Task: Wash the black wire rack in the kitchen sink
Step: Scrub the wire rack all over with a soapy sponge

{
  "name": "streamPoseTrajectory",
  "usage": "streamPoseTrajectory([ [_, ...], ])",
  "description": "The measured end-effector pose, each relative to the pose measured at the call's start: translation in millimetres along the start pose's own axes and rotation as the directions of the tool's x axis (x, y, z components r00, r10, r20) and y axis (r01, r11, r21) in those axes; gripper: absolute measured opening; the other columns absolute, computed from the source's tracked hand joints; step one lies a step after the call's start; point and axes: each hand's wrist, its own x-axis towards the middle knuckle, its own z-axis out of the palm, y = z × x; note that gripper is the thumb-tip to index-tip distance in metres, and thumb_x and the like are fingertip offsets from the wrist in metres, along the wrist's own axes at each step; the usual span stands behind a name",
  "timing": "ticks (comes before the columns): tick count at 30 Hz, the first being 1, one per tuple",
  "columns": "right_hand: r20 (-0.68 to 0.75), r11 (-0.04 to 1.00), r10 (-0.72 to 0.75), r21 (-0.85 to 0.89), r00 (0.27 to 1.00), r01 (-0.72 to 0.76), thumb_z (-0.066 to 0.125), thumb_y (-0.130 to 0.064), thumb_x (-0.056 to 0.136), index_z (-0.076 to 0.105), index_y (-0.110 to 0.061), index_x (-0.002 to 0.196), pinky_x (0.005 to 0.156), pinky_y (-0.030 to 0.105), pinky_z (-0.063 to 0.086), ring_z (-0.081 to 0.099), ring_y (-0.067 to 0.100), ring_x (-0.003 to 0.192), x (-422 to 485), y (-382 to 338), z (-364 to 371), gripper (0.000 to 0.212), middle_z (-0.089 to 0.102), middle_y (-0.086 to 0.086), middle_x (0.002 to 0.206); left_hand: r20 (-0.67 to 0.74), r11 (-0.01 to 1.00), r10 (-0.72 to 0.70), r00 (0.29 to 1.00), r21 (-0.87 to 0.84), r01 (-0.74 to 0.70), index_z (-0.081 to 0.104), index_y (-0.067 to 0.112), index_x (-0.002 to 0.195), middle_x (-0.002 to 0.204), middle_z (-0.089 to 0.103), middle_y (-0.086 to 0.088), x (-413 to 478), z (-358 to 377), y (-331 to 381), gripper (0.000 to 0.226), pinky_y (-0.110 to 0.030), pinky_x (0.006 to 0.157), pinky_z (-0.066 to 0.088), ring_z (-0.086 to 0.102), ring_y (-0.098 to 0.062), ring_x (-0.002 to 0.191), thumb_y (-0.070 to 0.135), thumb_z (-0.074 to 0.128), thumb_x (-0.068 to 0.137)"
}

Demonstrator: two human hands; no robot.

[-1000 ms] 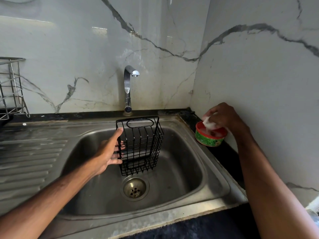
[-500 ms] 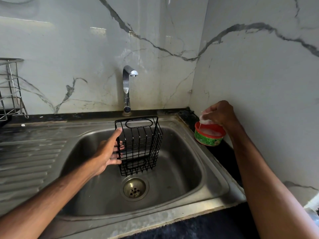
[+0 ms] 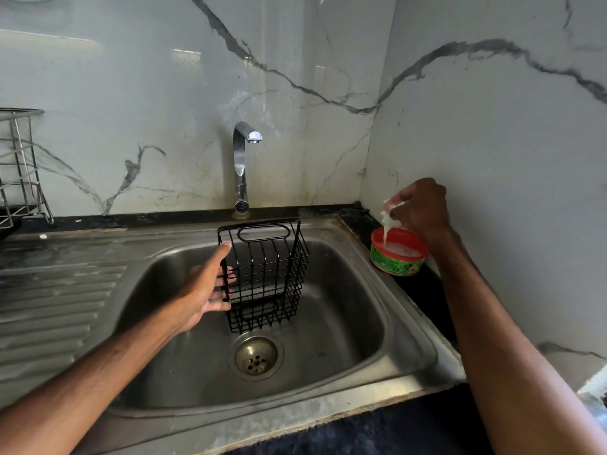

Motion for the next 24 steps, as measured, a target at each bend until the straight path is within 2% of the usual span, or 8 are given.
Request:
streamPoseTrajectory([
  [5, -0.033, 1.000, -0.027, -0.006, 0.999, 0.027, 0.078, 0.000, 0.072, 0.082, -0.008, 0.091, 0.075, 0.017, 0.043, 0.069, 0.015, 0.082, 0, -4, 1, 0.020, 0.077, 0.011, 0.091, -0.005, 1.000, -0.004, 1.000, -0.001, 0.004, 0.060, 0.012, 0.118, 0.110, 0.066, -0.011, 0, 0, 0, 0.060, -0.053, 0.089, 0.055, 0.065, -0.031, 0.098, 0.066, 0.055, 0.092],
  [10, -0.015, 0.999, 0.039, 0.009, 0.999, -0.039, 0.079, 0.000, 0.075, 0.081, -0.007, 0.092, 0.076, 0.022, 0.051, 0.072, 0.021, 0.088, -4, 2, 11, 0.018, 0.077, 0.013, 0.094, -0.010, 1.000, -0.008, 1.000, 0.005, 0.008, 0.059, 0.014, 0.116, 0.107, 0.064, -0.009, 1, 0, 0, 0.058, -0.053, 0.088, 0.055, 0.064, -0.030, 0.096, 0.066, 0.054, 0.092],
  [13, -0.066, 0.990, 0.022, 0.137, 0.998, -0.013, 0.078, -0.007, 0.076, 0.081, -0.014, 0.089, 0.081, 0.033, 0.059, 0.071, 0.016, 0.085, -1, -5, 12, 0.015, 0.077, 0.006, 0.094, -0.005, 1.000, -0.010, 1.000, 0.010, 0.010, 0.059, 0.013, 0.118, 0.106, 0.065, -0.008, 0, 0, 0, 0.059, -0.050, 0.083, 0.056, 0.064, -0.028, 0.095, 0.066, 0.054, 0.092],
  [15, -0.043, 0.964, 0.014, 0.267, 0.999, -0.002, 0.076, -0.009, 0.075, 0.081, -0.019, 0.093, 0.082, 0.039, 0.062, 0.072, 0.014, 0.087, -1, -20, 13, 0.021, 0.077, -0.001, 0.098, 0.005, 1.000, -0.012, 1.000, 0.012, 0.012, 0.059, 0.013, 0.122, 0.106, 0.065, -0.007, 0, -1, 0, 0.062, -0.047, 0.080, 0.056, 0.064, -0.027, 0.094, 0.066, 0.055, 0.092],
  [18, 0.067, 0.921, -0.075, 0.386, 0.995, 0.044, 0.075, 0.002, 0.074, 0.074, -0.015, 0.115, 0.085, 0.030, 0.059, 0.070, 0.013, 0.098, -15, -49, 22, 0.044, 0.073, -0.001, 0.109, 0.020, 1.000, -0.021, 1.000, 0.015, 0.021, 0.057, 0.013, 0.129, 0.109, 0.063, -0.008, -1, -1, 1, 0.066, -0.045, 0.076, 0.058, 0.064, -0.026, 0.093, 0.067, 0.056, 0.091],
  [20, 0.096, 0.885, -0.155, 0.456, 0.983, 0.095, 0.077, 0.005, 0.072, 0.069, -0.013, 0.121, 0.085, 0.026, 0.058, 0.069, 0.012, 0.098, -26, -66, 37, 0.053, 0.072, -0.001, 0.109, 0.024, 0.999, -0.033, 0.999, 0.014, 0.032, 0.059, 0.015, 0.126, 0.119, 0.062, -0.011, -5, 0, 2, 0.064, -0.046, 0.076, 0.058, 0.063, -0.027, 0.095, 0.068, 0.058, 0.089],
  [24, 0.096, 0.864, -0.342, 0.423, 0.935, 0.273, 0.072, 0.005, 0.079, 0.073, -0.016, 0.116, 0.076, 0.011, 0.051, 0.069, 0.005, 0.088, -54, -93, 69, 0.042, 0.074, -0.008, 0.099, 0.008, 0.999, -0.048, 0.999, 0.024, 0.048, 0.056, 0.017, 0.136, 0.129, 0.061, -0.010, -13, 0, 6, 0.079, -0.046, 0.076, 0.062, 0.063, -0.032, 0.109, 0.074, 0.062, 0.081],
])
